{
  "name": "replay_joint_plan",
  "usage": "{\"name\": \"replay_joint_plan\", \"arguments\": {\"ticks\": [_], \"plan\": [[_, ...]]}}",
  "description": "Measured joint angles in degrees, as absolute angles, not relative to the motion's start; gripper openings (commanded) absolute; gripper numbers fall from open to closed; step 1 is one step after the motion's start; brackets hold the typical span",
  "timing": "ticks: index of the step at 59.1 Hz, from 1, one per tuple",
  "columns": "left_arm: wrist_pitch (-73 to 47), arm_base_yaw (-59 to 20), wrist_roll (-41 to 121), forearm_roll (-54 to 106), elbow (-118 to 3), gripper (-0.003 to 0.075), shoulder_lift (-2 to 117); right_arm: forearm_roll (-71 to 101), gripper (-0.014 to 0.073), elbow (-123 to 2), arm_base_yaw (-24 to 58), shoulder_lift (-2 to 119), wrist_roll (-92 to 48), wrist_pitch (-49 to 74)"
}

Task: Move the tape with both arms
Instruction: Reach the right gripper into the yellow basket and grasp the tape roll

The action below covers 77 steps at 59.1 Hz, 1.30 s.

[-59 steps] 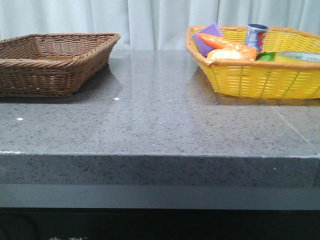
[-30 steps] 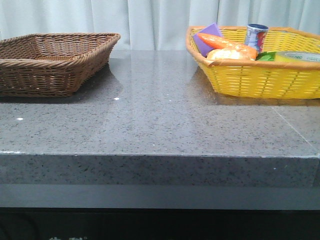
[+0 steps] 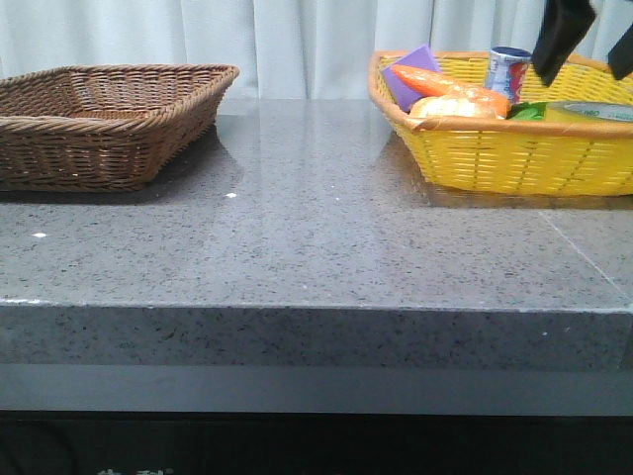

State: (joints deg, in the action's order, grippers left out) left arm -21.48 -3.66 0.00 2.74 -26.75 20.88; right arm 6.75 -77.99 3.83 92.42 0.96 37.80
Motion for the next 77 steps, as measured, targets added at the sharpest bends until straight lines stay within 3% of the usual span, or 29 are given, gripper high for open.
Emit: {"name": "replay_joint_plan", "arguments": {"ticks": [16,43,62,77], "plan": [[-21.48,-3.66,0.00,2.74,-26.75,0.0490,20.88,6.96,0.0528,-79.86,4.09,97.22,0.96,38.79],[-21.33,-3.66,0.00,2.74,-26.75,0.0490,20.88,7.21,0.0097,-80.20,4.09,98.82,0.94,40.61],[-21.23,-3.66,0.00,2.74,-26.75,0.0490,20.88,7.21,0.0076,-80.32,4.18,97.73,0.94,40.96],[-21.21,-3.66,0.00,2.74,-26.75,0.0490,20.88,7.21,0.0076,-80.32,4.33,88.45,0.94,41.90]]}}
